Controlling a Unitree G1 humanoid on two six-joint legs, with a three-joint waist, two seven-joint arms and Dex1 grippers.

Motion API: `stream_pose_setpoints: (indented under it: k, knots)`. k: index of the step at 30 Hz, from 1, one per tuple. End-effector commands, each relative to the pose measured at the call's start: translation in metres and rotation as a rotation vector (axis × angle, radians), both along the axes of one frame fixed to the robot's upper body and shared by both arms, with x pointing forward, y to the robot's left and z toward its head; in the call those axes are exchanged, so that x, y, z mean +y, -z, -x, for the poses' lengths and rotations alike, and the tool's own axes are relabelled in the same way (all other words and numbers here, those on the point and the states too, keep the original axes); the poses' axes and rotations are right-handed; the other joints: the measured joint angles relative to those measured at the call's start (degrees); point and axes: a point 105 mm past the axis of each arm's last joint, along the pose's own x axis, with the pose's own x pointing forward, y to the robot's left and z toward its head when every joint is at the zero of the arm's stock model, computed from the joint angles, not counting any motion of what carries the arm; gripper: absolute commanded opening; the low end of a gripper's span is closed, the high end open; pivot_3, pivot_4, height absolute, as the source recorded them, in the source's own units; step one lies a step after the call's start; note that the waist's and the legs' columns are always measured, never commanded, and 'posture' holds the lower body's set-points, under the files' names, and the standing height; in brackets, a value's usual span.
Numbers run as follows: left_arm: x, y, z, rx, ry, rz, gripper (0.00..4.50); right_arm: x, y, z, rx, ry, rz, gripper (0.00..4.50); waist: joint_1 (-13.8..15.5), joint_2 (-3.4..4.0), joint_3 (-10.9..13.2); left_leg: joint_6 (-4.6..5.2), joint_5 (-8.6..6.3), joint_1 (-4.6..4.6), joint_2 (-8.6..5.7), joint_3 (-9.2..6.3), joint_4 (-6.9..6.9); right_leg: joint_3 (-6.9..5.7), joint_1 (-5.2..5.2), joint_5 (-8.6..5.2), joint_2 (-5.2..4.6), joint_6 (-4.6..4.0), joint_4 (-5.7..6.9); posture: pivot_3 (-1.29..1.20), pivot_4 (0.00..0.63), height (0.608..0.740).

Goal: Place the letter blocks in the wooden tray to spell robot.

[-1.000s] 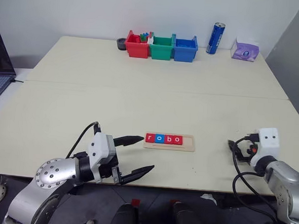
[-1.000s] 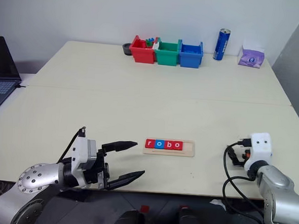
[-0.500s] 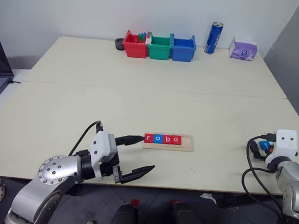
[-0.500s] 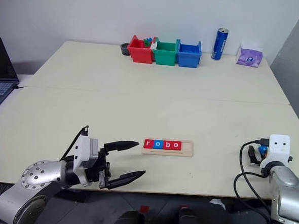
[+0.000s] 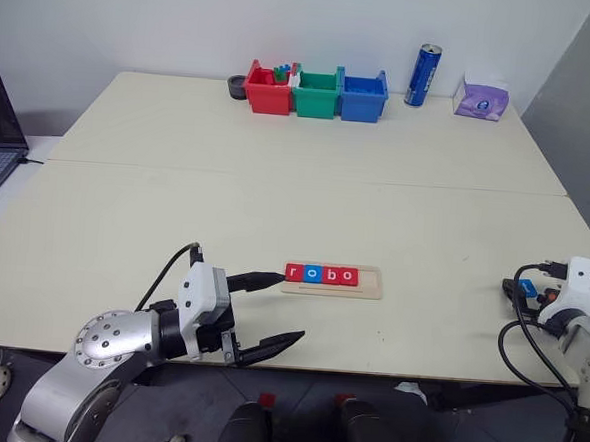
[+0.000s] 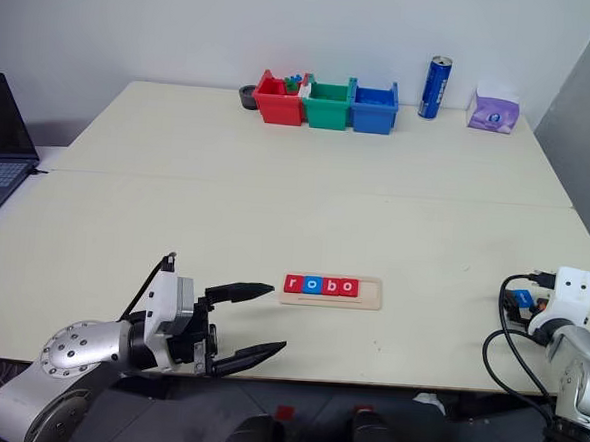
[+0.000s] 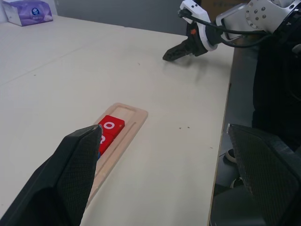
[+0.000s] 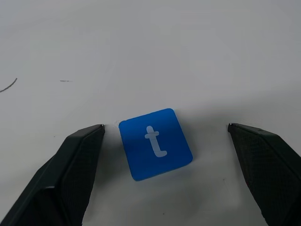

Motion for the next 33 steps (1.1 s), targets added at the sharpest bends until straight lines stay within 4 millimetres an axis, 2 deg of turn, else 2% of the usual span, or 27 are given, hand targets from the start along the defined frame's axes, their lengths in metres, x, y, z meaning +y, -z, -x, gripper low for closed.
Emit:
stream_pose_setpoints:
  k: [1,5,7,12,15,18,21,25,29,33]
  knots:
    - [-0.003,-0.011,0.005,-0.041,0.031,0.01,4.5,0.013,0.005,0.004,0.022,-0.044,-0.044,3.53,0.0,0.0,0.0,0.0,0.0,0.0,0.01,0.0,0.0,0.01,0.0,0.0,0.0,0.0,0.0,0.0,0.15,0.74]
    - [-0.003,-0.012,0.005,-0.042,0.038,0.01,4.5,0.014,0.007,0.006,0.034,-0.055,-0.042,2.02,-0.03,-0.02,-0.01,0.0,0.0,0.01,0.01,0.01,0.0,-0.01,0.0,0.0,0.01,0.0,0.0,0.0,0.15,0.74]
    - [-0.003,-0.012,0.005,-0.038,0.044,0.013,4.5,0.013,0.007,0.005,0.034,-0.058,-0.038,1.44,-0.03,-0.03,-0.02,0.0,0.0,0.01,0.01,0.01,0.0,-0.02,0.0,0.0,0.01,0.0,0.0,0.0,0.15,0.74]
    - [-0.004,-0.012,0.006,-0.028,0.054,0.021,4.5,0.014,0.005,0.002,0.032,-0.08,-0.028,1.46,-0.05,-0.03,-0.02,0.0,0.0,0.02,0.01,0.02,0.0,-0.02,0.0,0.0,0.02,0.0,0.0,0.0,0.15,0.74]
    - [-0.003,-0.012,0.005,-0.035,0.046,0.019,4.5,0.025,0.0,-0.002,0.025,-0.139,-0.004,1.46,-0.12,-0.03,-0.02,0.0,0.0,0.02,0.02,0.02,0.0,-0.02,0.0,0.0,0.03,0.0,0.0,0.0,0.15,0.74]
    - [-0.002,-0.013,0.003,-0.039,0.033,0.017,4.5,0.053,-0.009,-0.008,0.009,-0.224,-0.026,1.46,-0.37,-0.02,-0.02,0.0,0.0,0.03,0.04,0.02,-0.01,-0.01,0.0,0.0,0.05,0.0,0.0,0.0,0.15,0.74]
    - [0.001,-0.012,0.004,-0.04,0.02,0.012,4.5,0.095,-0.022,-0.013,-0.011,-0.323,-0.052,1.46,-0.96,-0.02,-0.01,0.0,0.0,0.04,0.09,0.01,-0.03,0.0,-0.02,0.0,0.1,0.0,0.01,0.0,0.15,0.74]
    - [0.002,-0.012,0.006,-0.041,0.006,0.009,4.5,0.131,-0.023,-0.006,0.033,-0.367,-0.056,1.46,-0.91,0.02,0.01,0.0,0.0,-0.05,0.1,-0.11,-0.06,0.0,-0.07,-0.03,0.1,-0.05,0.01,0.0,0.15,0.74]
    - [0.002,-0.011,0.008,-0.038,-0.007,0.006,4.5,0.149,-0.016,0.002,0.094,-0.382,-0.043,1.46,-0.1,0.02,0.0,-0.01,0.0,-0.36,0.08,-0.15,-0.03,-0.03,-0.26,-0.04,-0.02,-0.04,-0.06,0.0,0.15,0.74]
    - [0.003,-0.011,0.009,-0.037,-0.018,0.003,4.5,0.151,-0.011,0.003,0.119,-0.365,-0.028,1.46,-0.01,0.0,0.0,-0.01,0.0,-0.37,0.07,-0.11,-0.02,-0.06,-0.27,-0.03,-0.09,-0.03,-0.07,0.0,0.15,0.74]
